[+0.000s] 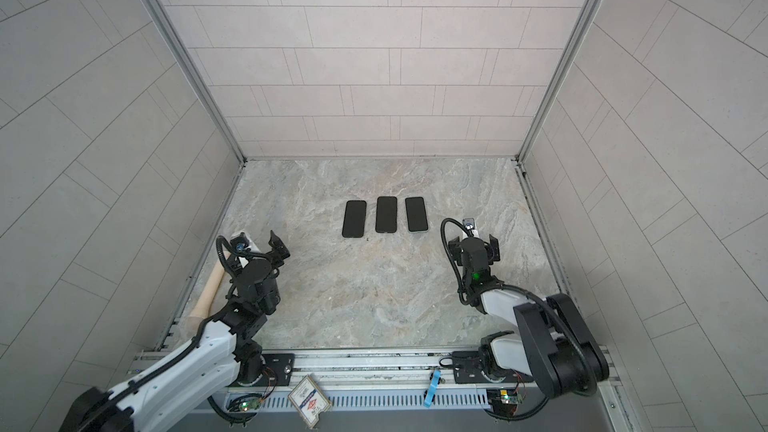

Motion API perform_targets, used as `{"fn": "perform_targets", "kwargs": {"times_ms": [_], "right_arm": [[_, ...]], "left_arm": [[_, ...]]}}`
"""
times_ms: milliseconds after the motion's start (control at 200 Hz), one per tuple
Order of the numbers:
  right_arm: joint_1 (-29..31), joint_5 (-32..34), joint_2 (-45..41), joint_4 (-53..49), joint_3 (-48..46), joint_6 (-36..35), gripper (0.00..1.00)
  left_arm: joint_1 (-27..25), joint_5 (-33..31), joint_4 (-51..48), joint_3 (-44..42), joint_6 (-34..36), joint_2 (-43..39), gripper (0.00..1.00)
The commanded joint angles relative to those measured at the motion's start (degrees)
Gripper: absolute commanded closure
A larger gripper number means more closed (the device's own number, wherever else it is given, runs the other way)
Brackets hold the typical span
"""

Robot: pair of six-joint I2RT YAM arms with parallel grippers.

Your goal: Put the phone into the phone case

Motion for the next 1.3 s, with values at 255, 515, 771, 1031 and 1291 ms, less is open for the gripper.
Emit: {"fn": "perform_targets", "kwargs": {"times_ms": [255,515,771,1031,1291], "right_arm": [[-2.3,-4.5,9.8,13.9,2.9,-1.2,0.0],[-2.7,-5.0,8.6,9.8,3.7,0.1,0.0],[-3.0,-5.2,9.1,9.2,4.6,0.0,0.0],[-5.6,-8.4,9.9,1.7,9.0,2.0,0.0],[-9.1,-13.5,10.7,-1.9,11.4,4.5,0.0]], "left_arm": [[0.3,-6.3,41.1,4.6,22.8,37.9,0.0],[8.7,1.9,31.0,13.4,18.4,44.1,0.0],[15.7,15.8,20.8,14.3,11.1,40.8,0.0],[17.6,21.4,23.8,13.9,10.6,44.0,0.0],[20.2,25.0,19.6,15.2,8.3,43.2,0.0]]}}
